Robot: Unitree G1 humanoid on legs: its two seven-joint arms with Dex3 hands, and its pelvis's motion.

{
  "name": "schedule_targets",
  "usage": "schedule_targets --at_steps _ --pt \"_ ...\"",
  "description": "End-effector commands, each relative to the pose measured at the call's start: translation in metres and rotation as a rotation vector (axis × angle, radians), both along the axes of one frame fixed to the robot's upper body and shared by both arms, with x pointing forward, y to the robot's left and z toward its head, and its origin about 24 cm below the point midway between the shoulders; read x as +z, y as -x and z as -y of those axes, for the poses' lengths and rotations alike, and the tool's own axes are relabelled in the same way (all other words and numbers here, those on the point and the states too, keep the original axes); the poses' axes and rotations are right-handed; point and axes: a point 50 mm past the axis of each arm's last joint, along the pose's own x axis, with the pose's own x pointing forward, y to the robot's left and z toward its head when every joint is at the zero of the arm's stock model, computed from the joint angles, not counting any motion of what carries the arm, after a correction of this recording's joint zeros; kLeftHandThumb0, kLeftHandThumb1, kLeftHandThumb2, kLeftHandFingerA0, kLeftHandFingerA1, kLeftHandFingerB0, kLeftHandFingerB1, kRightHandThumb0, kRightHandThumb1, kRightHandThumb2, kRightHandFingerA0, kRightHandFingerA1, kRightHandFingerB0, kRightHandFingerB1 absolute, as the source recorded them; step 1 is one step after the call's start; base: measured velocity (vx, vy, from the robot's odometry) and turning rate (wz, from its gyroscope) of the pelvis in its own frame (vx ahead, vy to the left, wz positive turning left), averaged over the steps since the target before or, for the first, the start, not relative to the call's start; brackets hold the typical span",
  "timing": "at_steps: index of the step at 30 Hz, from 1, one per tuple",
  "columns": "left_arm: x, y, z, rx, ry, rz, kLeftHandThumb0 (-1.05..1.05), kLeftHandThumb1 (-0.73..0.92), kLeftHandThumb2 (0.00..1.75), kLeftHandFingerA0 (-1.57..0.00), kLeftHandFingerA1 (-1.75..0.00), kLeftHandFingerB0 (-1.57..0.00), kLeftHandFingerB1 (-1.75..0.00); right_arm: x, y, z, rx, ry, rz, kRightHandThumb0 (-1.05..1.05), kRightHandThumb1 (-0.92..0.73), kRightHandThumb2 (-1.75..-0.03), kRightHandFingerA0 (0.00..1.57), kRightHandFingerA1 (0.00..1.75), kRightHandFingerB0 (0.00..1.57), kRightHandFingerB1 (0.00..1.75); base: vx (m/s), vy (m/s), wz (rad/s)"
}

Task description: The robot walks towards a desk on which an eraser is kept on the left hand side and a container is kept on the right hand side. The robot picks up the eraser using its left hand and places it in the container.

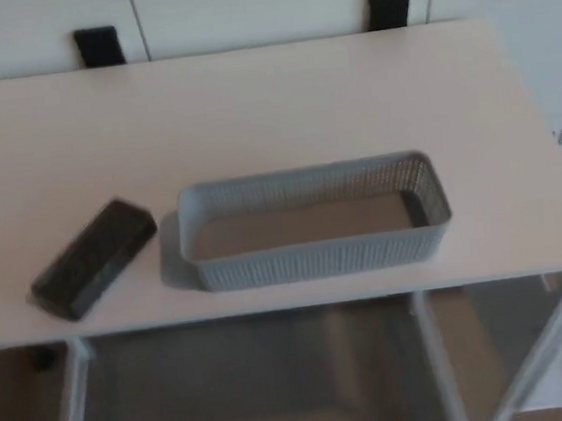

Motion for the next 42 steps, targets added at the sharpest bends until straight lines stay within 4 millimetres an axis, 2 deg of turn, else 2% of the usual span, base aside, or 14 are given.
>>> schedule_targets --at_steps 1,20,24,25,26,27,28,31,34,35,39,40,41,42 --pt "0.002 -0.002 -0.002 -0.011 -0.011 0.005 -0.31 0.57 0.57 -0.65 -0.50 -0.54 -0.46 0.000 -0.001 0.004 0.011 0.012 -0.018 -0.45 -0.51 -0.55 0.81 0.57 0.68 0.51 -0.09 0.074 0.08" --pt "0.003 -0.002 -0.001 -0.027 -0.022 0.003 -0.30 0.58 0.57 -0.67 -0.50 -0.55 -0.45 -0.002 0.000 0.003 0.011 0.003 -0.034 -0.44 -0.51 -0.55 0.83 0.57 0.71 0.51 -0.01 -0.022 0.04" --pt "0.010 -0.006 0.009 -0.236 -0.112 0.056 -0.49 0.51 0.56 -0.59 -0.43 -0.47 -0.37 -0.001 -0.001 0.002 0.028 0.012 -0.027 -0.43 -0.51 -0.55 0.84 0.55 0.71 0.51 0.00 0.000 0.00" --pt "0.011 -0.006 0.015 -0.316 -0.145 0.073 -0.57 0.43 0.78 -0.51 -0.52 -0.40 -0.47 0.000 0.000 0.002 0.034 0.013 -0.030 -0.43 -0.51 -0.55 0.83 0.55 0.71 0.51 0.00 0.000 0.00" --pt "0.017 -0.006 0.021 -0.445 -0.206 0.099 -0.56 0.55 0.58 -0.51 -0.38 -0.39 -0.33 0.000 0.001 0.002 0.038 0.014 -0.032 -0.43 -0.52 -0.55 0.83 0.55 0.72 0.51 0.00 0.000 0.00" --pt "0.023 -0.006 0.028 -0.535 -0.231 0.125 -0.56 0.55 0.58 -0.51 -0.38 -0.39 -0.33 0.000 0.002 0.002 0.041 0.015 -0.034 -0.43 -0.52 -0.55 0.83 0.55 0.72 0.51 0.00 0.000 0.00" --pt "0.034 -0.010 0.037 -0.657 -0.225 0.191 -0.67 0.45 0.80 -0.39 -0.48 -0.29 -0.43 -0.001 0.001 0.002 0.042 0.015 -0.033 -0.42 -0.52 -0.55 0.84 0.56 0.72 0.51 0.00 0.000 0.00" --pt "0.067 -0.026 0.066 -0.866 -0.069 0.366 -0.77 0.46 0.79 -0.38 -0.44 -0.28 -0.42 0.000 -0.006 0.002 0.043 0.016 -0.017 -0.42 -0.51 -0.55 0.84 0.56 0.73 0.51 0.00 0.000 0.00" --pt "0.170 -0.044 0.117 -1.153 0.145 0.699 -0.84 0.46 0.66 -0.37 -0.37 -0.27 -0.37 -0.001 -0.009 -0.001 0.055 0.019 -0.019 -0.45 -0.51 -0.55 0.84 0.55 0.72 0.51 0.00 0.000 0.00" --pt "0.171 -0.045 0.117 -1.153 0.144 0.699 -0.84 0.46 0.66 -0.37 -0.37 -0.27 -0.37 -0.001 -0.010 -0.001 0.055 0.019 -0.017 -0.45 -0.51 -0.55 0.84 0.55 0.72 0.51 0.00 0.000 0.00" --pt "0.241 -0.057 0.133 -1.269 0.399 0.973 -0.81 0.47 0.82 -0.40 -0.44 -0.30 -0.42 0.000 -0.009 0.001 0.045 0.007 -0.015 -0.42 -0.51 -0.55 0.83 0.55 0.72 0.51 0.00 0.000 0.00" --pt "0.257 -0.063 0.136 -1.255 0.431 1.077 -0.72 0.55 0.58 -0.50 -0.36 -0.42 -0.34 0.001 -0.010 0.001 0.042 0.006 -0.015 -0.42 -0.50 -0.54 0.84 0.57 0.73 0.52 0.00 0.000 0.00" --pt "0.267 -0.069 0.137 -1.213 0.441 1.184 -0.65 0.41 0.75 -0.47 -0.47 -0.37 -0.43 0.001 -0.010 0.000 0.043 0.007 -0.013 -0.42 -0.50 -0.55 0.85 0.57 0.74 0.52 0.00 0.000 0.00" --pt "0.282 -0.077 0.137 -1.142 0.447 1.349 -0.59 0.49 0.56 -0.54 -0.37 -0.42 -0.34 0.002 -0.012 0.001 0.043 0.008 -0.011 -0.42 -0.50 -0.54 0.84 0.56 0.73 0.52 0.00 0.000 0.00"
